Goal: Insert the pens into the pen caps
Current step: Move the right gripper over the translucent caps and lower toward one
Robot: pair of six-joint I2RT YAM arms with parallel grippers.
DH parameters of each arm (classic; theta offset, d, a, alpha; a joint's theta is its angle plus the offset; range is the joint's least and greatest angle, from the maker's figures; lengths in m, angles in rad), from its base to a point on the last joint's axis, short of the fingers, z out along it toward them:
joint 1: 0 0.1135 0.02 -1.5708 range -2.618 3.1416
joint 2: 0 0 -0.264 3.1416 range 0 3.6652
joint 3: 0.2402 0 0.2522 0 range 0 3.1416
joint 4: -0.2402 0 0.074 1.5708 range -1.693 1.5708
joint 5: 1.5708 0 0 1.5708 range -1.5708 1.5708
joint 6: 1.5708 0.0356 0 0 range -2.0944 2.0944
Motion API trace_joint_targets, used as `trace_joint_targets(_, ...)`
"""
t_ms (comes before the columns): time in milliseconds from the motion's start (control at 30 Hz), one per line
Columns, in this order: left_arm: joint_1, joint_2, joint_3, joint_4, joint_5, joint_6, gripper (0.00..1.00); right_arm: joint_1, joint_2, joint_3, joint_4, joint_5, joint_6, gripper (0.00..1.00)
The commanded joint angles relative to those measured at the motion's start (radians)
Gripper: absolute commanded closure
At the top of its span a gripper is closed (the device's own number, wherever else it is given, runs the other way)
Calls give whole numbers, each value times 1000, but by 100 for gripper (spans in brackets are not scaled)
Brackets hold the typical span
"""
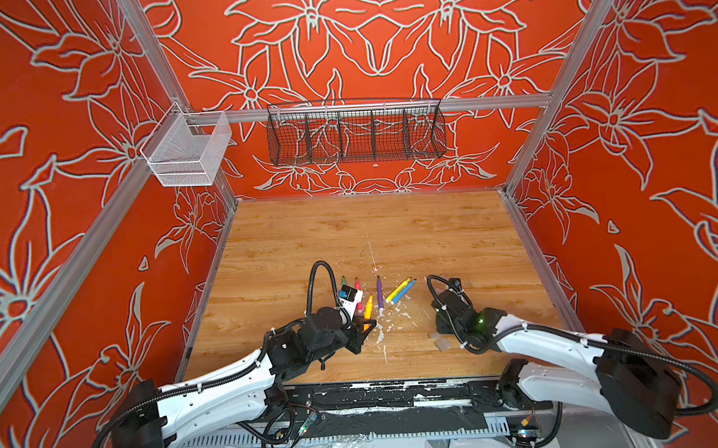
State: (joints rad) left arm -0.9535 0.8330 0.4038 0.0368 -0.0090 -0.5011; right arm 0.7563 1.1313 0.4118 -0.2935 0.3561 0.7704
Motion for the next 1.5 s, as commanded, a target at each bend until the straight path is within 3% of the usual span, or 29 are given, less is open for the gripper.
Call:
trace_joint_targets(0, 5, -18, 27, -20, -13, -43, 100, -5, -5, -15, -24, 7, 20, 69)
trace_joint_targets(267, -16, 2, 186, -218, -71, -215, 100, -5, -74, -5, -114, 6, 43, 72)
trace_joint_targets(467, -85, 66, 291, -244, -111, -291, 100, -5, -157, -33, -182, 40, 96, 78)
trace_joint_targets(700, -120, 101, 397, -267, -87, -349, 100, -5, -77, -11, -149, 45, 95, 78)
trace_joint_targets(867, -122, 49, 431, -358, -170, -359, 100, -5, -14, 0, -91, 26, 93, 78)
trace_joint_targets(933, -123, 29, 427, -344, -125, -359, 100, -5, -8, 5, -86, 38, 95, 78)
trace_joint_targets(1133, -131, 1, 427, -369, -163, -350, 100, -5, 17, 17, -56, 56, 95, 63)
trace_joint_targets(1200, -132, -3, 386, -301, -155, -356, 100, -6, 50, 32, -60, 72, 95, 58)
trace_joint_targets(1467, -185, 90, 458, -353, -168, -351, 100, -5, 186, 91, -48, 140, 107, 49)
